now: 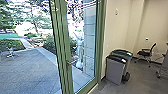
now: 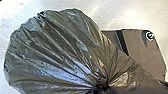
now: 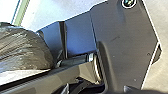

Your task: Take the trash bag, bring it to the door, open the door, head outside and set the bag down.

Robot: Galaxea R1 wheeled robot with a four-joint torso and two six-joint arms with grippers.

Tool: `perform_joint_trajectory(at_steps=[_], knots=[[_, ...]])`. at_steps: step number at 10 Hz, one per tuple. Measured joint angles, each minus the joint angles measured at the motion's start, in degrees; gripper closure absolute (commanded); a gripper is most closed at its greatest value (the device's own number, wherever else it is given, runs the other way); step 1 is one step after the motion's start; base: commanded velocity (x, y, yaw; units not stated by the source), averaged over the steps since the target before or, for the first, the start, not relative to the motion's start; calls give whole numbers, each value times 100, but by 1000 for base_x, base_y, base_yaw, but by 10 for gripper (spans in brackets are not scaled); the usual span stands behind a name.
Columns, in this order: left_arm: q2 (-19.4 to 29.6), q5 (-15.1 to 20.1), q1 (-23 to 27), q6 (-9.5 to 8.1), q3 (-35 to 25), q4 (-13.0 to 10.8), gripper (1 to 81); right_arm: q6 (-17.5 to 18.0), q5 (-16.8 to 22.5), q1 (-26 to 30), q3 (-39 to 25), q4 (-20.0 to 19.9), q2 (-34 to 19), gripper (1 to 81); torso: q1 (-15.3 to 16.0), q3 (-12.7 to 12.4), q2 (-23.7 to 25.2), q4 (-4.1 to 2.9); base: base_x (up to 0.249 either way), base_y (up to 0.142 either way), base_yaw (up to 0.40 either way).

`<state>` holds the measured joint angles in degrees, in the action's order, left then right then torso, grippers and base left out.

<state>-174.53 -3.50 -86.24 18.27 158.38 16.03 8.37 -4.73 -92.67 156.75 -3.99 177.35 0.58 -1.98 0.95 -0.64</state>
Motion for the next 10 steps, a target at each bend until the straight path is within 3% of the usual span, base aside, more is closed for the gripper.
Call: perform_joint_trajectory(at_steps=[6,10], knots=[[-39,2,-1,0,-9,-5,811,2,-6,-2,15,0,-34,10,-2,0,2,0,160,-83,0],[-35,2,-15,-2,-9,-5,811,2,-1,-10,15,0,-33,10,-5,0,2,0,159,0,0]])
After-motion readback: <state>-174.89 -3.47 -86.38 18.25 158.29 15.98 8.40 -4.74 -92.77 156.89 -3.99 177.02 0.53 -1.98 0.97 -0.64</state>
